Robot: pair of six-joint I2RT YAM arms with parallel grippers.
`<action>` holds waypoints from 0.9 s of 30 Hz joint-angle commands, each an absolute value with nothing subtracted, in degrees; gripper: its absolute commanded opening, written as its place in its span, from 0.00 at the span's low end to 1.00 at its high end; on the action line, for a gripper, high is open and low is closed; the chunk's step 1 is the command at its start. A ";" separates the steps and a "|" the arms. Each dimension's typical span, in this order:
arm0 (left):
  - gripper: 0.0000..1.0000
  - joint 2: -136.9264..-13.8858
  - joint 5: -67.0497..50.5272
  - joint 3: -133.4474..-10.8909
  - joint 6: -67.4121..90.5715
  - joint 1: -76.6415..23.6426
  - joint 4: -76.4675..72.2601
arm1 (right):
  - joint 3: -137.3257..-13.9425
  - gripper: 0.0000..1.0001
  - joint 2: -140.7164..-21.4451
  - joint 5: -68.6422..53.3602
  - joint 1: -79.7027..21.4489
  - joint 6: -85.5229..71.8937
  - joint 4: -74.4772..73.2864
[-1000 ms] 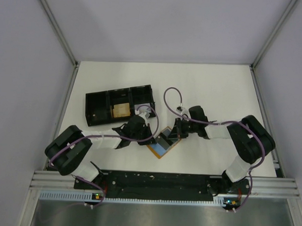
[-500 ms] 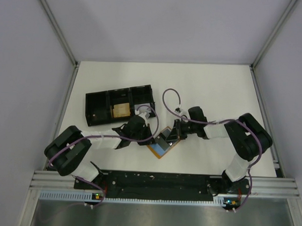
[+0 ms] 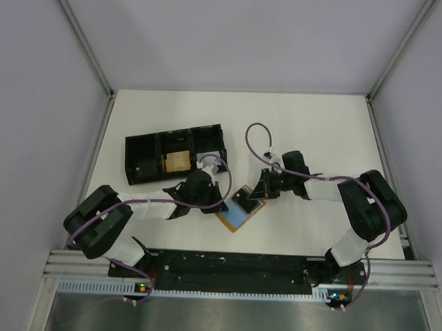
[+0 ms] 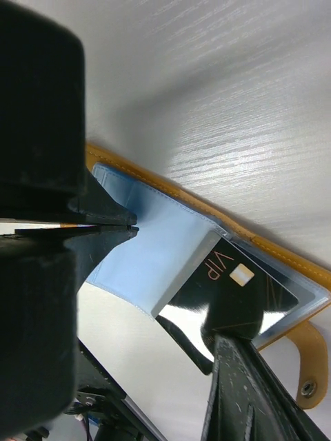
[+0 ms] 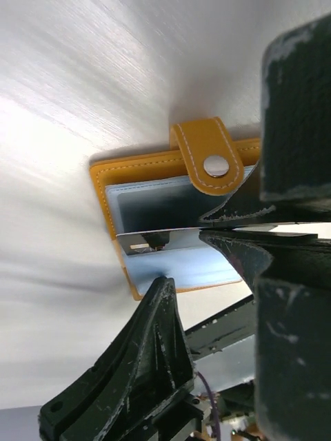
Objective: Take the credit cards out of the card holder
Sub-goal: Remove the credit card from the card holder, then place the credit card in the storage box.
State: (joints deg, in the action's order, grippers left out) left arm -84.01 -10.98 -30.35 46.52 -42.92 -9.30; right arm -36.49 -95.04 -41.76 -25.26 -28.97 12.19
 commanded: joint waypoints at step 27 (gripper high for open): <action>0.81 -59.76 -31.53 -39.27 11.62 -38.06 -9.67 | -40.17 0.00 -61.62 -49.03 -25.75 -12.84 -0.35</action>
